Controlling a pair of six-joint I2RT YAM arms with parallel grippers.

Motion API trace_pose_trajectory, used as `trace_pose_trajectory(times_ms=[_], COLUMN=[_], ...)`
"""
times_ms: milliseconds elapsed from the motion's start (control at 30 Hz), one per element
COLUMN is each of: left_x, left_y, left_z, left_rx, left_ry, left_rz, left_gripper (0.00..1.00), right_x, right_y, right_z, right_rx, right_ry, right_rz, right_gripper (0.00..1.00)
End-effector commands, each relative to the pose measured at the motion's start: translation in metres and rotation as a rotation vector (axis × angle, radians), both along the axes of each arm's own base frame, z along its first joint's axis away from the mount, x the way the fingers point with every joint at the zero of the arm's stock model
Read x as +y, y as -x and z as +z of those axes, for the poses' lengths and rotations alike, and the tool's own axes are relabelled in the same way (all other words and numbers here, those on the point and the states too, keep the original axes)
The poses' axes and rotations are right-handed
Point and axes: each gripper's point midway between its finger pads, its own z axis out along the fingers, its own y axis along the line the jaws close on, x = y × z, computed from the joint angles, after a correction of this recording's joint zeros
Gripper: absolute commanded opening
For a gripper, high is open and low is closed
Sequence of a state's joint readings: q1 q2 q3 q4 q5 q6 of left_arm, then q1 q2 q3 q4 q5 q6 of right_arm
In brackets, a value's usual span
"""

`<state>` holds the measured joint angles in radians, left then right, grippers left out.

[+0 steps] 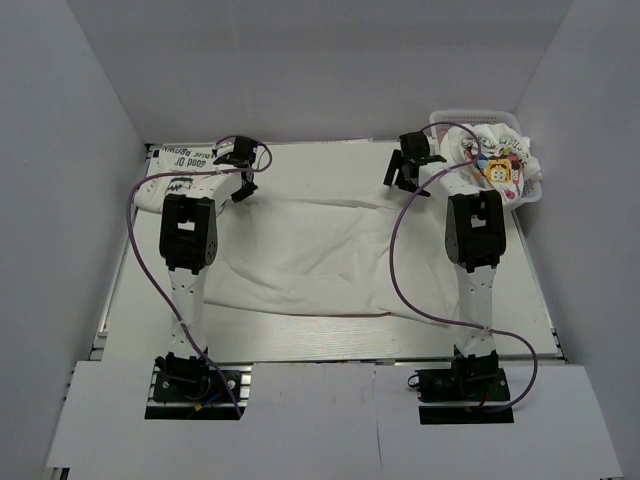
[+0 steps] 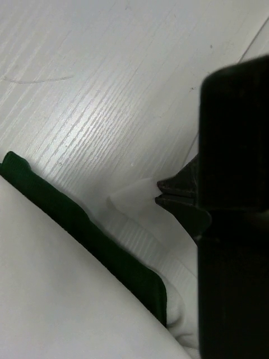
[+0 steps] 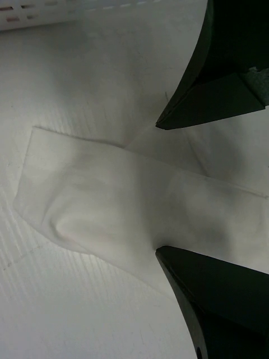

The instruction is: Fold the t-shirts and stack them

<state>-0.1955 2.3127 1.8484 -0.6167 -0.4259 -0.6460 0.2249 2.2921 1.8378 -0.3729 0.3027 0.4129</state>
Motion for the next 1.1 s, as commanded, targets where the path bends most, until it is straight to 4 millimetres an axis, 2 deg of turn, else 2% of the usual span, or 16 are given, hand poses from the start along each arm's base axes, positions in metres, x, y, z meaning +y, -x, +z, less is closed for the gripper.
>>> trace_pose_trajectory(times_ms=[0,100,233,333,367,433,500,533,600,633,800,833,867,900,1000,1067], left_x=[-0.006,-0.003,0.002,0.002,0.004,0.006,0.003,0.004,0.004,0.007,0.006,0.007,0.006,0.005,0.01,0.008], left_y=[0.01,0.01,0.009,0.011,0.011,0.01,0.012,0.012,0.013,0.018,0.029,0.035,0.033,0.04,0.05,0.055], left_z=[-0.001,0.007,0.013,0.012,0.013,0.019,0.024,0.03,0.039,0.036,0.048,0.043,0.057,0.054,0.066,0.072], left_rx=[0.028,0.013,-0.001,0.008,0.006,-0.006,-0.008,-0.021,-0.036,-0.026,-0.054,-0.043,-0.086,-0.081,-0.108,-0.124], left_ry=[0.026,0.01,-0.012,-0.014,-0.023,-0.028,-0.036,-0.041,-0.038,-0.044,-0.038,-0.041,-0.03,-0.041,-0.042,-0.049], left_rz=[-0.023,-0.013,0.001,0.001,0.007,0.011,0.007,0.012,0.012,0.024,0.035,0.034,0.035,0.032,0.047,0.044], left_gripper=[0.0,0.0,0.0,0.0,0.0,0.0,0.0,0.0,0.0,0.0,0.0,0.0,0.0,0.0,0.0,0.0], right_x=[-0.006,0.003,0.008,0.005,0.003,0.004,0.001,0.004,0.003,0.002,-0.003,-0.006,-0.007,-0.007,-0.015,-0.019], right_y=[0.0,-0.003,-0.006,-0.008,-0.008,-0.008,-0.009,-0.01,-0.006,-0.003,0.016,0.033,0.037,0.05,0.081,0.111], right_z=[0.01,0.008,-0.003,-0.002,-0.002,-0.002,0.006,0.019,0.022,0.036,0.073,0.083,0.087,0.091,0.099,0.089], right_rx=[-0.03,-0.045,-0.028,-0.027,-0.026,-0.03,-0.045,-0.071,-0.083,-0.105,-0.161,-0.17,-0.178,-0.18,-0.156,-0.091], right_ry=[-0.003,-0.039,-0.055,-0.047,-0.044,-0.043,-0.039,-0.048,-0.044,-0.041,-0.036,-0.039,-0.042,-0.049,-0.05,-0.018], right_rz=[-0.034,-0.005,-0.001,-0.012,-0.015,-0.011,-0.017,-0.013,-0.008,-0.014,-0.023,-0.021,-0.026,-0.024,-0.055,-0.064], right_gripper=[0.9,0.87,0.64,0.52,0.39,0.29,0.06,0.0,0.0,0.0,0.0,0.0,0.0,0.0,0.0,0.0])
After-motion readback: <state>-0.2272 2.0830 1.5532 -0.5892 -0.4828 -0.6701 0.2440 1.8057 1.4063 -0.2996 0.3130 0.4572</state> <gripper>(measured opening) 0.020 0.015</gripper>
